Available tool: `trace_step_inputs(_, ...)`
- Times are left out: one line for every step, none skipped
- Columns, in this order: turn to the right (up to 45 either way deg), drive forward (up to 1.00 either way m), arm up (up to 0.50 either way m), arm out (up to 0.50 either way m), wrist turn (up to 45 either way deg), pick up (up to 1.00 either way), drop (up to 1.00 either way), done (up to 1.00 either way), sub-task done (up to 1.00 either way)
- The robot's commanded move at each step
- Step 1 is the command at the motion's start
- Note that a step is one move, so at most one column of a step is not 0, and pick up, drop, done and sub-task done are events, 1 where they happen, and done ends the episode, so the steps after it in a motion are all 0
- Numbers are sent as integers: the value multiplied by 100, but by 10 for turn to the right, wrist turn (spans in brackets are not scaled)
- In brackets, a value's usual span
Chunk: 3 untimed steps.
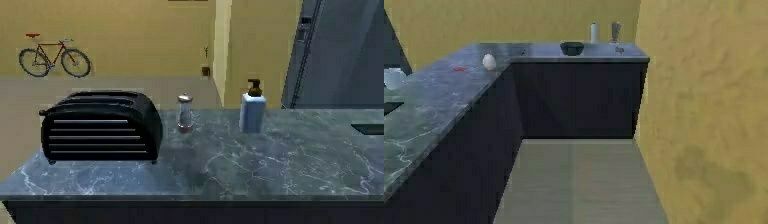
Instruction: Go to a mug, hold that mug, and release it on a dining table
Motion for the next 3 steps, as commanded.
trace_step_inputs(450, 0, 0, 0, 0, 0, 0, 0, 0)
trace_step_inputs(450, 0, 0, 0, 0, 0, 0, 0, 0)
trace_step_inputs(0, 60, 0, 0, 0, 0, 0, 0, 0)
